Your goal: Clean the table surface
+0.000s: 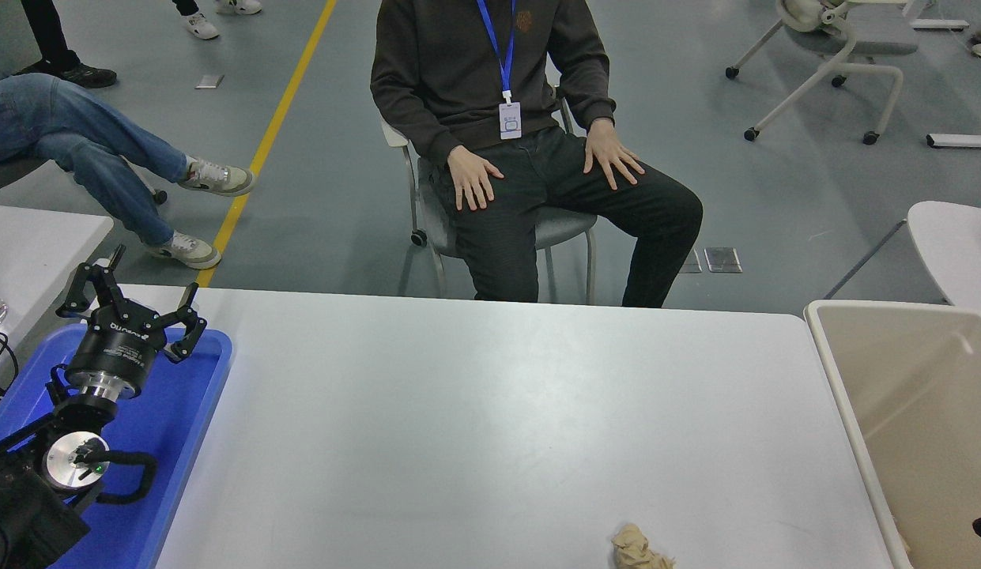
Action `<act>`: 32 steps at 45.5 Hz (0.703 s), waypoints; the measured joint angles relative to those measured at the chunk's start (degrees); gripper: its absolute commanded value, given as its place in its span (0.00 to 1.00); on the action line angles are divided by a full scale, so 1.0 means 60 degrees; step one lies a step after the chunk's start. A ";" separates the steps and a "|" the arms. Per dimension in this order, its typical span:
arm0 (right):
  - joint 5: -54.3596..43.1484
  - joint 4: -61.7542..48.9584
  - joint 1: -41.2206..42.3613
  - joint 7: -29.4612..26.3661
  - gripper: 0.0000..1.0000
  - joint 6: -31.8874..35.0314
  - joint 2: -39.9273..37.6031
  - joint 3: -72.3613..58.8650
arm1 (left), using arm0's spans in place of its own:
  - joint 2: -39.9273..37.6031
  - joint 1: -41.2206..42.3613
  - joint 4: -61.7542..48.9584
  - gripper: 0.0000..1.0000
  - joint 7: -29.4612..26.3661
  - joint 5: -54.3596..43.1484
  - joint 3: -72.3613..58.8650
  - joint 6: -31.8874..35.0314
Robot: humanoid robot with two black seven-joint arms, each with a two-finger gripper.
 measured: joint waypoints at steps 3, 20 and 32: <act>0.0310 0.0008 0.0035 -0.0015 1.00 0.0153 -0.0104 0.0274 | 0.0000 0.0000 0.0000 1.00 0.0000 0.0000 0.0000 0.0000; 0.3236 0.0038 0.0179 0.0037 1.00 0.2232 -0.0835 0.3109 | 0.0000 0.0000 -0.0001 1.00 0.0000 0.0000 0.0000 0.0000; 0.4295 0.0335 0.0356 0.0023 1.00 0.4305 -0.1415 0.5071 | 0.0000 0.0000 0.0002 1.00 0.0000 0.0000 0.0000 0.0000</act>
